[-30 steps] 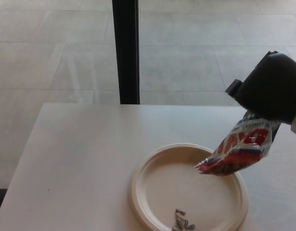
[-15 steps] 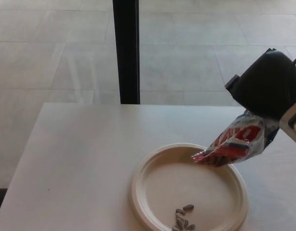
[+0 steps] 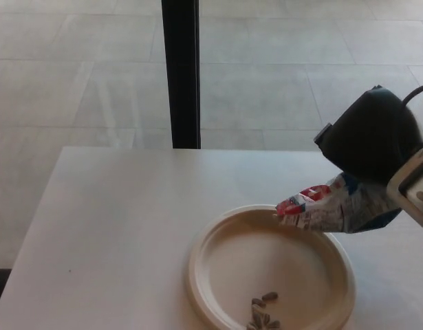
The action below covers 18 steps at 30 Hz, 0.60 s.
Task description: The robot uses its right hand to pick up a bag of sunflower seeds kept in the middle of the desk and tilts it over a plate kept next to it to pour out a few seeds and then puts the bag of seeds back on the desk
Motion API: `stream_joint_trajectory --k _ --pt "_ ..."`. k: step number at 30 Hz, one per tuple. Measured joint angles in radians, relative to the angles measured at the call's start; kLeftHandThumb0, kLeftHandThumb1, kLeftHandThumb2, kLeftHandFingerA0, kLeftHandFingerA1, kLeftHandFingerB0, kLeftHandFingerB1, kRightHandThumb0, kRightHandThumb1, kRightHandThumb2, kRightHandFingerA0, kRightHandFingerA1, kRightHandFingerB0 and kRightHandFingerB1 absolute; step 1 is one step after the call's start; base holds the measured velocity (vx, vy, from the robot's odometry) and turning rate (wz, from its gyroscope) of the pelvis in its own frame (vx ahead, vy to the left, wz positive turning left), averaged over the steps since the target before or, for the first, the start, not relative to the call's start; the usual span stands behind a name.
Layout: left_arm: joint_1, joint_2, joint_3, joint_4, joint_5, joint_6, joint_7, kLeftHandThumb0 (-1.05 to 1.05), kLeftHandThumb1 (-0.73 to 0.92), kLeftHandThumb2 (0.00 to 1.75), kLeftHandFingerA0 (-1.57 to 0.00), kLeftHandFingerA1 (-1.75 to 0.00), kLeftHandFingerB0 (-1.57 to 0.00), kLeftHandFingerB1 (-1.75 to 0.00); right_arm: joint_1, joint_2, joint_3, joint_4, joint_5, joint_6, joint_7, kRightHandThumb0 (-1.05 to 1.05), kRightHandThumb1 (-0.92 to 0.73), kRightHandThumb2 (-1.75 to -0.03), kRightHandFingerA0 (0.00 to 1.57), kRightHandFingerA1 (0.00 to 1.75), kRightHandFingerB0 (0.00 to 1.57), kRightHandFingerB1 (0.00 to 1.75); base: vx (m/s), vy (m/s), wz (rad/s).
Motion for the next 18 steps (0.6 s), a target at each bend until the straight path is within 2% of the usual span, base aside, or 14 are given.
stream_joint_trajectory --k 1,2,4,7,9,11,14,15,16,18 --pt "0.003 0.0 -0.001 0.0 0.0 0.0 0.0 -0.65 0.78 0.83 -0.32 -0.66 -0.37 -0.62 0.002 0.0 -0.007 0.0 0.006 0.001 0.003 -0.5 -0.5 -0.97 1.22 1.4 1.0 1.27 0.0 0.0 0.0" --pt "0.008 0.0 0.001 -0.005 0.0 0.0 -0.002 -0.64 0.8 0.76 -0.32 -0.65 -0.35 -0.59 0.005 0.0 -0.015 0.0 0.01 0.002 0.006 -0.43 -0.7 -0.71 0.95 1.75 0.76 1.54 0.0 0.0 0.0" --pt "0.012 0.0 0.001 -0.006 0.0 0.0 -0.003 -0.65 0.85 0.74 -0.34 -0.66 -0.4 -0.61 0.014 -0.001 -0.028 0.002 0.021 0.003 0.007 -0.45 -0.7 -0.69 0.94 1.75 0.74 1.55 0.0 0.0 0.0" --pt "0.011 0.0 -0.005 -0.001 0.002 0.0 -0.001 -0.63 0.82 0.79 -0.34 -0.65 -0.37 -0.6 0.027 -0.003 -0.044 0.006 0.044 0.002 0.009 -0.46 -0.73 -0.65 0.92 1.75 0.75 1.53 0.0 0.0 0.0" --pt "0.011 0.0 -0.006 0.002 0.002 0.0 -0.001 -0.67 0.79 0.74 -0.31 -0.64 -0.37 -0.59 0.032 -0.004 -0.056 0.009 0.056 0.002 0.008 -0.46 -0.75 -0.67 0.93 1.75 0.76 1.53 0.0 0.0 0.0" --pt "0.013 0.0 -0.005 0.0 0.002 0.0 -0.001 -0.64 0.8 0.78 -0.34 -0.66 -0.38 -0.6 0.04 -0.005 -0.072 0.013 0.069 0.003 0.007 -0.36 -0.6 -0.76 0.91 1.75 0.74 1.58 0.0 0.0 0.0" --pt "0.02 -0.001 -0.005 0.0 0.002 0.0 -0.001 -0.63 0.78 0.75 -0.32 -0.65 -0.38 -0.6 0.053 -0.006 -0.111 0.027 0.099 0.007 0.008 -0.35 -0.56 -0.82 0.92 1.75 0.81 1.52 0.0 0.0 0.0" --pt "0.021 -0.001 -0.006 0.001 0.002 -0.003 -0.001 -0.63 0.79 0.75 -0.33 -0.65 -0.38 -0.59 0.06 -0.004 -0.128 0.036 0.11 0.009 0.002 -0.38 -0.54 -0.85 1.14 1.73 0.77 1.43 0.0 0.0 0.0" --pt "0.024 -0.001 -0.008 0.003 0.003 -0.005 -0.001 -0.63 0.8 0.76 -0.34 -0.66 -0.38 -0.6 0.067 -0.004 -0.144 0.043 0.121 0.013 -0.003 -0.35 -0.56 -0.79 0.91 1.75 0.78 1.56 0.0 0.0 0.0" --pt "0.03 -0.001 -0.012 0.006 0.006 -0.011 -0.001 -0.65 0.78 0.76 -0.34 -0.67 -0.38 -0.6 0.074 -0.004 -0.167 0.053 0.137 0.019 -0.011 -0.33 -0.6 -0.76 0.88 1.75 0.75 1.52 0.0 0.0 0.0"
